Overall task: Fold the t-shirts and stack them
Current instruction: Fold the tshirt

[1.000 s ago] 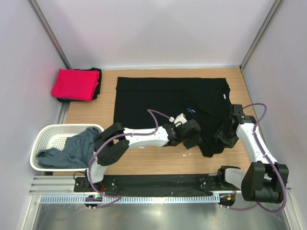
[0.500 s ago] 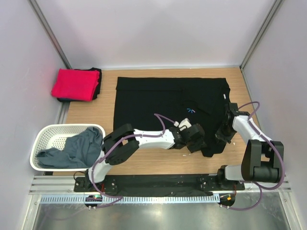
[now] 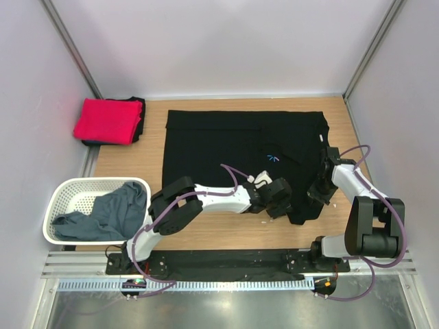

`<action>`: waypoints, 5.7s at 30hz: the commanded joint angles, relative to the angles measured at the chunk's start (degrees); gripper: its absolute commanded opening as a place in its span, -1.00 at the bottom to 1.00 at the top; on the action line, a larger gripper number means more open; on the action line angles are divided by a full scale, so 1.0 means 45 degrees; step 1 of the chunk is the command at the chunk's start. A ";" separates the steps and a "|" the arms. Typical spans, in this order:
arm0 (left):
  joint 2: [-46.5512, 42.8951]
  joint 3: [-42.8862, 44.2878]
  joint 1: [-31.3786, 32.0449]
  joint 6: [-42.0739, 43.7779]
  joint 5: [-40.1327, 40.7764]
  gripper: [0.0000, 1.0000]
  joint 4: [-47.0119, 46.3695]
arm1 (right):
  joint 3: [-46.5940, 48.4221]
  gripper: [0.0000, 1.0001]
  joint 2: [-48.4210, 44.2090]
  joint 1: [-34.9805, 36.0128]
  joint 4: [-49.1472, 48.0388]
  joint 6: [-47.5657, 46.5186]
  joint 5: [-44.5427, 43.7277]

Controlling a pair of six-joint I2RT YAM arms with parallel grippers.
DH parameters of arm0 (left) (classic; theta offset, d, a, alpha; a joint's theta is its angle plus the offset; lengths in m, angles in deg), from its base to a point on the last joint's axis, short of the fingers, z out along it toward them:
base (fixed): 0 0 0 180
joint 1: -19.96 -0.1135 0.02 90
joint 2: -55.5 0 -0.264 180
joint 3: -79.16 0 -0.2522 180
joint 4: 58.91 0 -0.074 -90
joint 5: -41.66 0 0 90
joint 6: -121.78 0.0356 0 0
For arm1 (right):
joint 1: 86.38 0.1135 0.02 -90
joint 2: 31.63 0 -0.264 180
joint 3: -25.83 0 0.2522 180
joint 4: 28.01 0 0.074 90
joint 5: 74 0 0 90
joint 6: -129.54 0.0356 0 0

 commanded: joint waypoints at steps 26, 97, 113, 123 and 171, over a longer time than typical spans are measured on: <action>0.0579 0.0935 -0.0780 0.1200 -0.0308 -0.99 -0.0159 | -0.0034 -0.84 -0.0315 0.0040 -0.0068 0.0070 -0.0374; -0.1786 0.0583 0.0411 1.4831 -0.0327 0.00 0.1270 | 0.2466 -0.88 0.3356 -0.0897 -0.2704 -0.0770 -0.0649; -0.0203 0.1873 0.0684 1.6706 -0.0132 -0.17 0.2517 | 0.2192 -0.89 0.3571 -0.0917 -0.3428 -0.0496 -0.0178; -0.0204 0.1462 0.0783 1.7021 -0.0620 -0.22 0.2576 | 0.2349 -0.89 0.3650 -0.0917 -0.3291 -0.0515 -0.0257; -0.5396 -0.4262 0.0783 1.6689 -0.1264 -0.15 0.3102 | 0.3558 -0.58 0.2950 -0.1035 -0.1593 -0.0984 -0.0180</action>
